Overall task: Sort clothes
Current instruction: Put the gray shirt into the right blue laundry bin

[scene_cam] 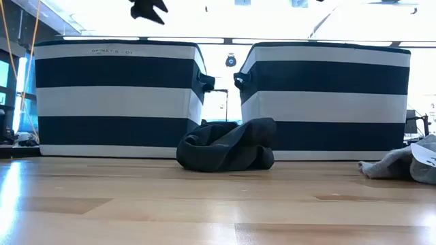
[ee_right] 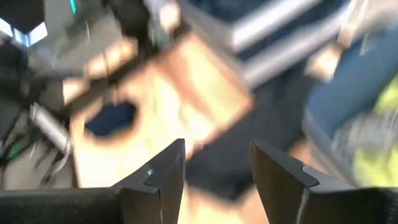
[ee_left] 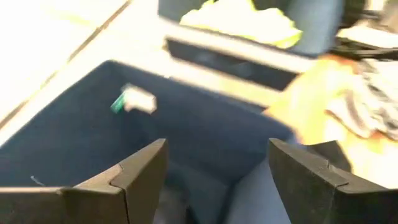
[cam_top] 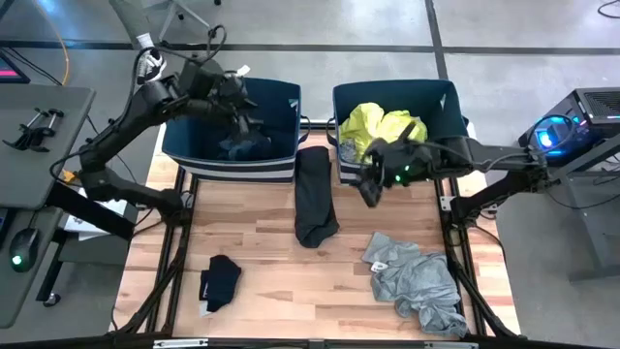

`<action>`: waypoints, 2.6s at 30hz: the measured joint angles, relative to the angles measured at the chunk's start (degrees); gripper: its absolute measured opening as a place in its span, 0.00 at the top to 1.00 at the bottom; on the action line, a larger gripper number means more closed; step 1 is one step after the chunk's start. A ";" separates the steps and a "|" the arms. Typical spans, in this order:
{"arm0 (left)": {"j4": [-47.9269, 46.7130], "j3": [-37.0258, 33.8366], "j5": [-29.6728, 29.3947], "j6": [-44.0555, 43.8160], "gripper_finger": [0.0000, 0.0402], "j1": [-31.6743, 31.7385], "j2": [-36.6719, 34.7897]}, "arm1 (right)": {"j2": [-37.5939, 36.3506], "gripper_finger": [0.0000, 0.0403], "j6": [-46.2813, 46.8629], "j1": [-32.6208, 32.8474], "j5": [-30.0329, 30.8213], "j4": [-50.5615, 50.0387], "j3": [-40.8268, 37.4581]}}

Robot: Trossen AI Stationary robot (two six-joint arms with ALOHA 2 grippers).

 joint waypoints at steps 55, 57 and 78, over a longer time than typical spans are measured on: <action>15.38 -9.80 -0.48 -3.70 0.36 -16.78 -2.29 | 1.88 0.97 18.58 10.21 -37.29 11.30 -14.17; 15.73 -9.75 -0.49 -3.78 0.36 -16.82 -2.35 | -0.22 0.97 17.07 6.56 -36.38 10.17 -8.10; 22.20 -9.75 -0.49 -6.65 0.36 -16.93 -2.31 | 5.94 0.97 -19.47 -32.38 11.16 -29.73 37.86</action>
